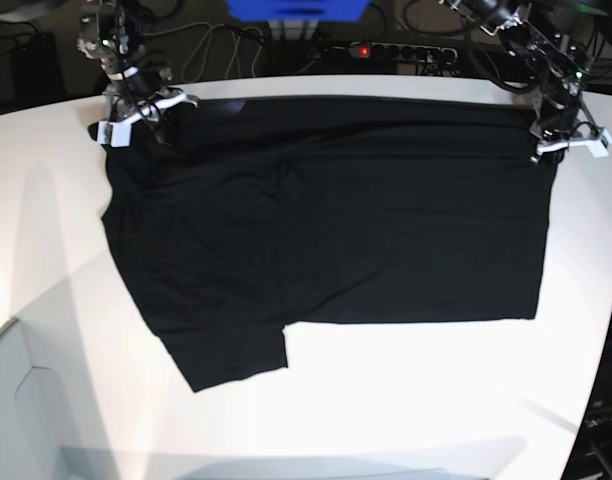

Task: Fold the T-shirt properly
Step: 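Hold the black T-shirt's shoulder edge still with both grippers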

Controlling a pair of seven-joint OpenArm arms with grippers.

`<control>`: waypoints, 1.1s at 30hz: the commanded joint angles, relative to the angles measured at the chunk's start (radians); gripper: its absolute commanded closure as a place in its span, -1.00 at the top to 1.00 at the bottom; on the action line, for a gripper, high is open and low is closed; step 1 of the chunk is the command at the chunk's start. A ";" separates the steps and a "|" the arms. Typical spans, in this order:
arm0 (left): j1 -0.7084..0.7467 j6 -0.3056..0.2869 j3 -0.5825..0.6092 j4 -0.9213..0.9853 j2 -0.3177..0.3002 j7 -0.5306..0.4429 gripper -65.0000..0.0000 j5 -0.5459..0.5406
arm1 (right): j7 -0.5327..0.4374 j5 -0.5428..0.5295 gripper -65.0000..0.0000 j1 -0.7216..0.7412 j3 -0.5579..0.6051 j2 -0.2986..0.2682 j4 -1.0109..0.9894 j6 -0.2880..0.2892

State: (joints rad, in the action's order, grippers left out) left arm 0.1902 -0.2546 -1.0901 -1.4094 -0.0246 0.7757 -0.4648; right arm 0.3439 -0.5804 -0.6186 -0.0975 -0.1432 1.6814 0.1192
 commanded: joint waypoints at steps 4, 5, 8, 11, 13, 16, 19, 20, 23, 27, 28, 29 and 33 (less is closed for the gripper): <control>0.021 0.045 0.000 0.009 0.015 0.101 -1.00 0.079 | 0.195 0.089 -1.00 -0.037 -0.003 -0.005 -0.030 -0.109; 0.021 0.045 0.000 0.009 0.019 0.101 -1.00 0.079 | 0.195 0.089 -1.00 -0.037 -0.003 -0.005 -0.027 -0.109; 0.022 0.045 -0.002 0.008 0.021 0.101 -1.00 0.079 | 0.198 0.090 -1.00 -0.037 -0.003 -0.005 0.007 -0.109; 0.021 0.045 -0.002 0.008 0.019 0.101 -1.00 0.079 | 0.205 0.090 -1.00 -0.037 -0.003 -0.005 0.035 -0.111; 0.021 0.045 -0.002 0.008 0.019 0.101 -1.00 0.079 | 0.206 0.090 -1.00 -0.037 -0.003 -0.005 0.041 -0.111; 0.021 0.045 -0.002 0.008 0.019 0.101 -1.00 0.079 | 0.206 0.090 -1.00 -0.037 -0.003 -0.005 0.041 -0.111; 0.021 0.045 -0.002 0.008 0.019 0.101 -1.00 0.079 | 0.206 0.089 -1.00 -0.037 -0.003 -0.005 0.042 -0.111; 0.021 0.045 -0.002 0.008 0.019 0.101 -1.00 0.079 | 0.203 0.089 -1.00 -0.037 -0.003 -0.005 0.042 -0.111; 0.021 0.045 -0.002 -0.011 0.019 0.101 -1.00 0.079 | 0.206 0.089 -1.00 -0.036 -0.003 -0.005 0.066 -0.111; 0.021 0.045 0.000 -0.057 0.028 0.101 -1.00 0.079 | 0.206 0.090 -1.00 -0.036 -0.003 -0.005 0.104 -0.111; 0.021 0.045 0.000 -0.066 0.033 0.101 -1.00 0.079 | 0.206 0.090 -1.00 -0.036 -0.003 -0.005 0.108 -0.111; 0.021 0.045 0.001 -0.075 0.033 0.101 -1.00 0.079 | 0.206 0.090 -1.00 -0.036 -0.003 -0.005 0.108 -0.111; 0.021 0.045 0.003 -0.086 0.033 0.101 -1.00 0.079 | 0.206 0.090 -1.00 -0.036 -0.003 -0.005 0.108 -0.111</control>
State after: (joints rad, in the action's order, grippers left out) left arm 0.2016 -0.2314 -1.0882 -1.4944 0.0086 0.8234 -0.4259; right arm 0.4946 -0.5270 -0.6331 -0.0975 -0.1432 1.7935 0.0574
